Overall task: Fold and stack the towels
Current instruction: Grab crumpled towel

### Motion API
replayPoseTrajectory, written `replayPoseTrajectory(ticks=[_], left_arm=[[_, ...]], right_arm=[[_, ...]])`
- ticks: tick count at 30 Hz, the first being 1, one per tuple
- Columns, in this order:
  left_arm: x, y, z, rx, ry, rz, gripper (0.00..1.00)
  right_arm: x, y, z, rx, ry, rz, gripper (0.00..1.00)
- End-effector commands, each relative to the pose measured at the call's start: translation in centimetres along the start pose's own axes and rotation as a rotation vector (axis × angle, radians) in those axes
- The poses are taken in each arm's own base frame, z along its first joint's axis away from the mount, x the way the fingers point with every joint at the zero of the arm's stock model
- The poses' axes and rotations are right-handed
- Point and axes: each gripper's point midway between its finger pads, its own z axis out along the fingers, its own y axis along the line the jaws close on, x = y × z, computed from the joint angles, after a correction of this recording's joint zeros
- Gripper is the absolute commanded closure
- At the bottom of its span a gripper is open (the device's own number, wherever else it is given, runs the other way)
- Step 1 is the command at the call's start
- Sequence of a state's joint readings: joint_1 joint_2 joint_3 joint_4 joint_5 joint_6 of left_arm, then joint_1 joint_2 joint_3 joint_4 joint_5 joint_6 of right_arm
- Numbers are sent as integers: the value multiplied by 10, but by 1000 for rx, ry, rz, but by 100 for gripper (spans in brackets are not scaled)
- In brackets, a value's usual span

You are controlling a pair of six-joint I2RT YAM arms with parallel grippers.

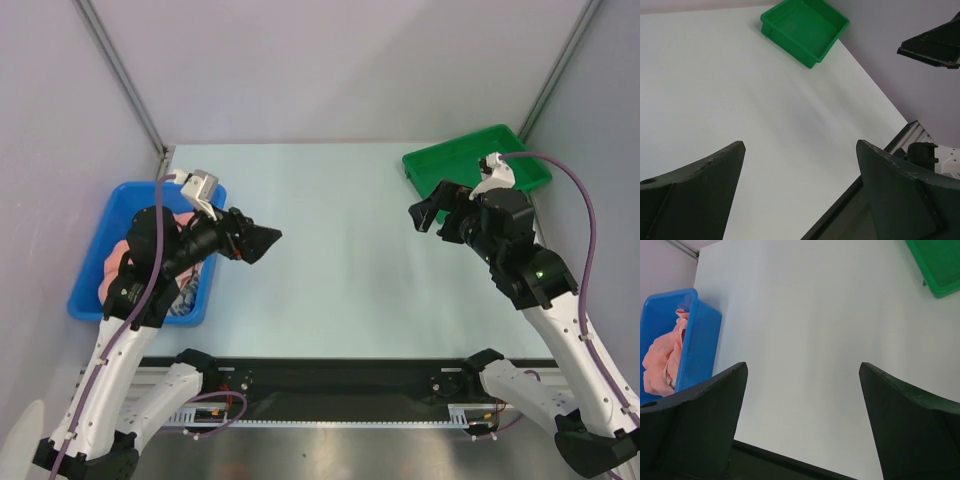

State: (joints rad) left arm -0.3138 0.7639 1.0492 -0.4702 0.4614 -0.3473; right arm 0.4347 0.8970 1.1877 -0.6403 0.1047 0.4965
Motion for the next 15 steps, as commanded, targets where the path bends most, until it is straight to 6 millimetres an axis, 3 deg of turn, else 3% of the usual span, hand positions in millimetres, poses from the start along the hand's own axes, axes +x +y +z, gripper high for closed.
replayPoseTrajectory(ticks=[1,5,7,8,9,10,12,14,15], left_arm=[[-18,-3,-6,-15,-47,28,0],[-21,9,-5,-93,-50,8,0],[-28,35,-10,-255,-70,-31,0],[-20,54,-9,-359,-28,-63,0],[-34,77,-22,-512,-73,-79,0],[-35,93,-29,-607,-71,-91,0],[-28,136,-42,-794,-39,-161,0],[-19,160,-48,-853,-14,-228,2],[-9,182,-54,-940,-11,-324,5]], right_arm=[[-9,5,-5,-14,-21,-3,0],[-11,4,-8,-13,-40,1,0],[-12,5,-9,-20,-43,3,0],[-12,5,-10,-23,-47,6,0],[-12,5,-10,-23,-47,8,0],[-10,4,-10,-23,-45,9,0],[-6,4,-11,-34,-44,15,0],[-1,7,-12,-69,-42,19,0],[0,10,-13,-89,-42,27,0]])
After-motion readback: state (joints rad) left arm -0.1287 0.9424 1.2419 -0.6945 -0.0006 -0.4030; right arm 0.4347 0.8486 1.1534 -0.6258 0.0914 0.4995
